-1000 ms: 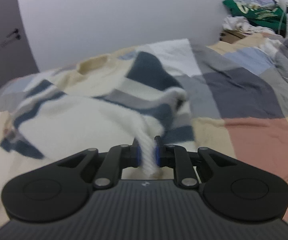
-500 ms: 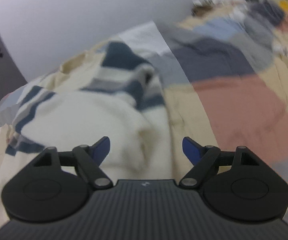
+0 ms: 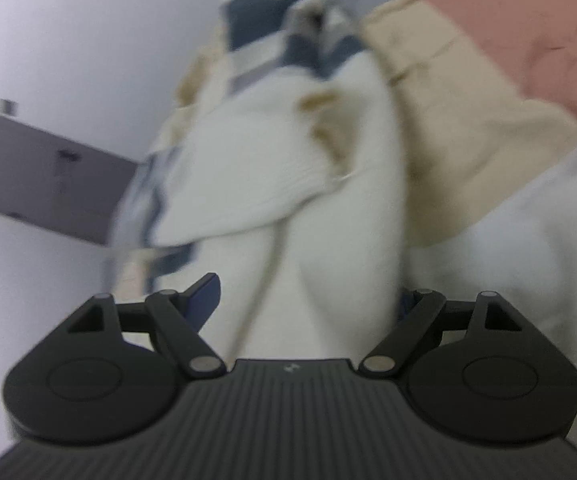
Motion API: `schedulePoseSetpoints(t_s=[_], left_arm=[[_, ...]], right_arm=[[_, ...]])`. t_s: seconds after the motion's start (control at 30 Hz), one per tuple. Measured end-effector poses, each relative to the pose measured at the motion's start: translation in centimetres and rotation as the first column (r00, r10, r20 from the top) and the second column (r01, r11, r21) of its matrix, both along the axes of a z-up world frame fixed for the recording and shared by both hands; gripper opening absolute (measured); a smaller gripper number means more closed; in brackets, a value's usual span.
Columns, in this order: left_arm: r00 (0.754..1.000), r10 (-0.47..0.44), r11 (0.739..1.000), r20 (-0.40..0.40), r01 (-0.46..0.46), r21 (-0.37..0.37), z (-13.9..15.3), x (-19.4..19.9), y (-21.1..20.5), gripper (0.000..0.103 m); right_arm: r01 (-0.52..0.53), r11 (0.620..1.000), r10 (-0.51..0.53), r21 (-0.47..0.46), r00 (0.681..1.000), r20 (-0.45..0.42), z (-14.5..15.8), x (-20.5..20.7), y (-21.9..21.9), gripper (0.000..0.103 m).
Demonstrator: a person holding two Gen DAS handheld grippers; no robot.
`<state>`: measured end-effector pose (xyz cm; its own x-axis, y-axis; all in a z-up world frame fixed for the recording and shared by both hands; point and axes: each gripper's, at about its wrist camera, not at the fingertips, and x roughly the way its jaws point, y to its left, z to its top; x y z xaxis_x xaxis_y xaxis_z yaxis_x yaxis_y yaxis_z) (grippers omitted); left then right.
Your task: Fold large clothes
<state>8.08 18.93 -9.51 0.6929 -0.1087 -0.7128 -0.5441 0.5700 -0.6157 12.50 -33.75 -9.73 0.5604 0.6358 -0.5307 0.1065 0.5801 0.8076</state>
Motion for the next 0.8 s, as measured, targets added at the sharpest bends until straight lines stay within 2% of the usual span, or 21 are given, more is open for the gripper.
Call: schedulePoseSetpoints(t_s=[0.1, 0.2, 0.3, 0.43, 0.5, 0.57, 0.67, 0.73, 0.8], left_arm=[[1.000, -0.014, 0.997, 0.016, 0.015, -0.078, -0.7, -0.1, 0.2, 0.087], [0.998, -0.047, 0.992, 0.034, 0.051, -0.112, -1.0, 0.1, -0.4, 0.087], [0.993, -0.107, 0.978, 0.059, 0.116, -0.174, -1.5, 0.2, -1.3, 0.086], [0.979, -0.172, 0.944, 0.106, 0.194, -0.267, -2.1, 0.2, -3.2, 0.086], [0.974, -0.203, 0.936, 0.101, 0.223, -0.273, -2.3, 0.1, -4.2, 0.086], [0.968, -0.239, 0.936, 0.081, 0.252, -0.246, -2.4, 0.2, -5.1, 0.086], [0.961, -0.270, 0.934, 0.066, 0.278, -0.223, -2.7, 0.5, -6.0, 0.085], [0.959, -0.269, 0.932, 0.089, 0.283, -0.227, -2.4, 0.5, -6.2, 0.083], [0.953, -0.267, 0.920, 0.141, 0.296, -0.257, -2.2, 0.4, -6.2, 0.078]], right_arm=[[-0.047, 0.995, 0.041, 0.090, 0.997, 0.065, 1.0, -0.9, 0.3, 0.084], [-0.049, 0.995, 0.043, 0.087, 0.996, 0.077, 1.3, -1.5, 0.3, 0.084], [0.001, 0.999, 0.000, 0.046, 1.000, -0.011, 0.3, -1.7, 0.0, 0.084], [0.031, 0.999, -0.036, -0.033, 0.987, -0.154, -1.6, -1.1, 0.3, 0.083], [0.002, 0.998, -0.014, -0.069, 0.984, -0.180, -2.0, -0.7, 0.9, 0.083], [-0.010, 0.997, -0.005, -0.080, 0.983, -0.186, -2.1, -0.5, 1.3, 0.083], [-0.017, 1.000, 0.014, -0.018, 0.990, -0.141, -1.7, -0.6, 1.3, 0.083], [-0.050, 0.997, 0.053, 0.065, 0.998, -0.046, -0.9, -0.9, 1.6, 0.083], [-0.070, 0.992, 0.067, 0.100, 0.997, 0.035, 0.2, -1.3, 1.8, 0.083]])
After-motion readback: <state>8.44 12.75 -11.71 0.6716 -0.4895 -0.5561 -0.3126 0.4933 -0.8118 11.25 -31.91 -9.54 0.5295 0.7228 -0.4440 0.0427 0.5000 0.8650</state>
